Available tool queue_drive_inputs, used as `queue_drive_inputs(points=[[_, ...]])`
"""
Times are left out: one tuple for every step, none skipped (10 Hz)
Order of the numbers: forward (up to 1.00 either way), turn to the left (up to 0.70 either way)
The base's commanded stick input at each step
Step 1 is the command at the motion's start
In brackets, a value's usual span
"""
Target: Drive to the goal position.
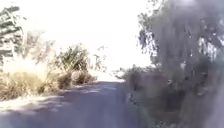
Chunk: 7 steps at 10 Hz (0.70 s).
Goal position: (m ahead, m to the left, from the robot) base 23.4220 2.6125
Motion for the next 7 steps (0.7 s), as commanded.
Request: queue_drive_inputs(points=[[1.0, 0.0], [1.0, 0.0], [1.0, 0.0], [1.0, 0.0], [1.0, 0.3], [1.0, 0.17], [1.0, 0.04]])
